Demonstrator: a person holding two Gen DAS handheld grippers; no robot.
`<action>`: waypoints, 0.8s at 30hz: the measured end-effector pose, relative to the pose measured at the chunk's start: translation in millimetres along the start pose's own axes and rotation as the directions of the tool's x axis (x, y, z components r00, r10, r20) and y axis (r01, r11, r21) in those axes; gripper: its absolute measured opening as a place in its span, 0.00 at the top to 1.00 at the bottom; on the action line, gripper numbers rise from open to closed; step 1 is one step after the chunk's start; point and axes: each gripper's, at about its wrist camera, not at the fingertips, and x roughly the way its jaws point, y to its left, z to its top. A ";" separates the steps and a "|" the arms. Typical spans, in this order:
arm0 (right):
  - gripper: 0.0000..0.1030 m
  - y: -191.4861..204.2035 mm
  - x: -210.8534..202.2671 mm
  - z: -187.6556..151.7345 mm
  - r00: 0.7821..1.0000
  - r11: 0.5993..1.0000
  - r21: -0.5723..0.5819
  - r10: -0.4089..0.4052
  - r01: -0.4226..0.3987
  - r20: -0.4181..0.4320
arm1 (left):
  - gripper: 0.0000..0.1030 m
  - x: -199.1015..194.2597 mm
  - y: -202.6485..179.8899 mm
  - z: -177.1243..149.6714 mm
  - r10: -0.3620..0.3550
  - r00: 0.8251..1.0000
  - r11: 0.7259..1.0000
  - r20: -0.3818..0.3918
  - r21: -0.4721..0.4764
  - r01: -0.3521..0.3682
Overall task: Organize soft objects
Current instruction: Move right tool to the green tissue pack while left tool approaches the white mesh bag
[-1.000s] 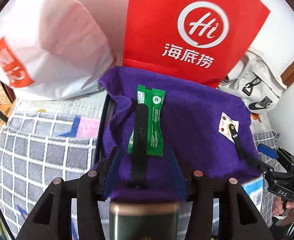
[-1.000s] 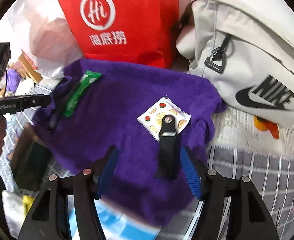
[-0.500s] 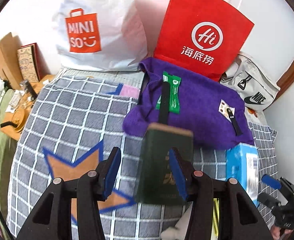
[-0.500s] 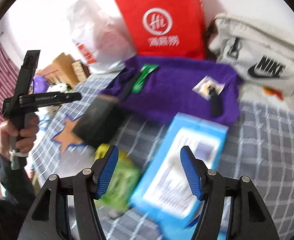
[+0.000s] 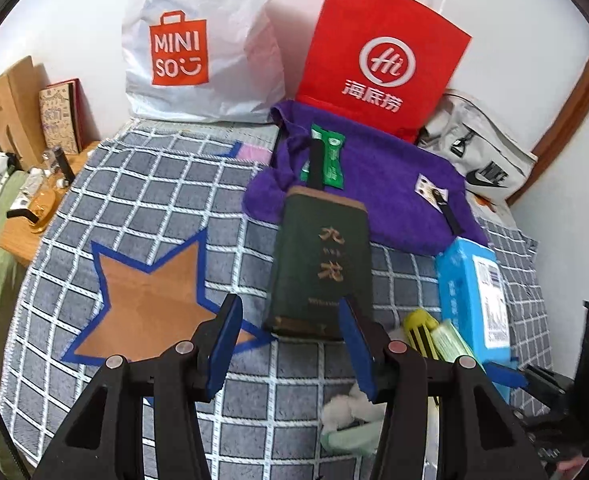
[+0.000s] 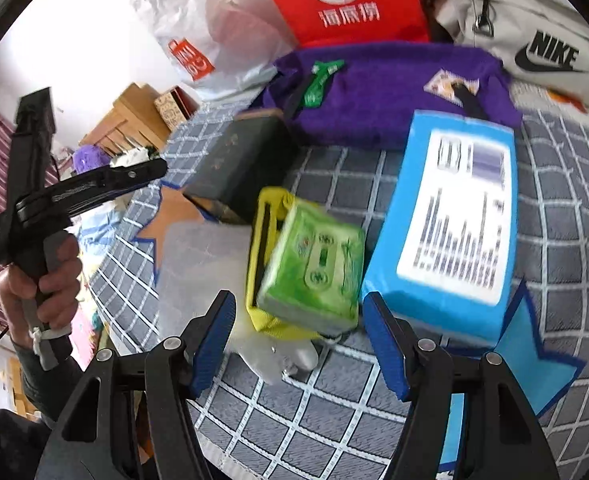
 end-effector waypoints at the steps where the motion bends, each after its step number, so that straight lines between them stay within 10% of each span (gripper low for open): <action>1: 0.36 -0.9 2.5 -0.3 1.000 1.000 0.014 -0.006 0.006 0.000 | 0.53 -0.4 0.3 -2.0 -0.003 1.000 1.000 0.002 0.003 0.003; 24: 0.58 2.8 -33.5 -20.4 0.988 0.999 0.031 0.026 -0.031 0.151 | 0.53 -9.1 -6.1 -45.5 -0.057 0.998 0.998 -0.033 0.023 0.057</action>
